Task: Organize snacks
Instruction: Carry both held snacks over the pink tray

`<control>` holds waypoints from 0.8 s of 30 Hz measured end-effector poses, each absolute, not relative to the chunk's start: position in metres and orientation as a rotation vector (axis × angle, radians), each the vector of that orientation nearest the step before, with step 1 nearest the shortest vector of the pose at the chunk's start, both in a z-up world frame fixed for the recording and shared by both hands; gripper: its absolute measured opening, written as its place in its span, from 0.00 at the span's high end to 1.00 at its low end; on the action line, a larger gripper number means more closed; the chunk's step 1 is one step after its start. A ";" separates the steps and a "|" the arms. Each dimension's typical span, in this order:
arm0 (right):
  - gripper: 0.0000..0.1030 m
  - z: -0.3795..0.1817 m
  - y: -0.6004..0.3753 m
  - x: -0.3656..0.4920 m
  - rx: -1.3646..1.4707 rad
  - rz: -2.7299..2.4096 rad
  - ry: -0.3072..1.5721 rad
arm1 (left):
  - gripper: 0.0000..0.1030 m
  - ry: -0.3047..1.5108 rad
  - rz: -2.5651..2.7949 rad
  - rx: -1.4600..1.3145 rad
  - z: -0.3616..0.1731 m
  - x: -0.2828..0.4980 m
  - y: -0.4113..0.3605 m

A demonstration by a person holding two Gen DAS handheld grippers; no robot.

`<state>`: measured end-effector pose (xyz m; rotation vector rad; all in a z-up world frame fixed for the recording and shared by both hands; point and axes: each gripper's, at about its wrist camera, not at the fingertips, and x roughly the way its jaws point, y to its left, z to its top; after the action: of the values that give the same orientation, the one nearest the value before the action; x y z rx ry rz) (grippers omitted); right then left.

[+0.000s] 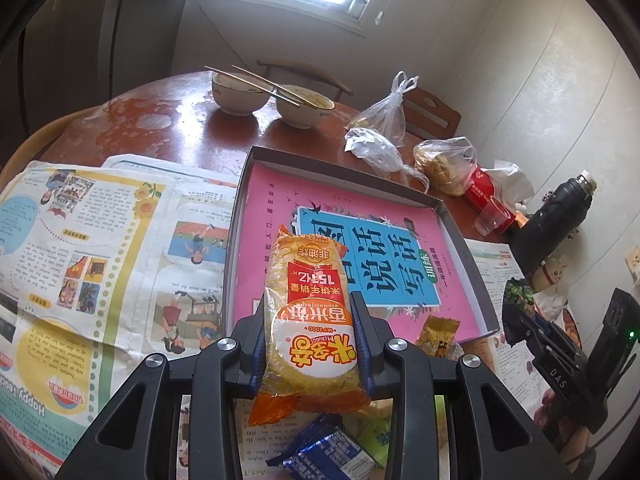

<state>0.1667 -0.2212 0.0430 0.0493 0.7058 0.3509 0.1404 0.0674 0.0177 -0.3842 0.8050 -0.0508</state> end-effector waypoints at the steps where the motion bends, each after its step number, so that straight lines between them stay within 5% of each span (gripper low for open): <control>1: 0.68 0.044 -0.220 0.170 0.053 0.352 0.704 | 0.65 0.806 -0.051 -0.382 0.017 0.143 0.067; 24: 0.68 0.008 -0.209 0.216 0.082 0.355 0.813 | 0.65 0.872 -0.059 -0.335 -0.012 0.194 0.052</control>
<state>0.2164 -0.2085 0.0083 0.0823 0.8132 0.3554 0.1936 0.0523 -0.0120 -0.3350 0.8722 -0.0590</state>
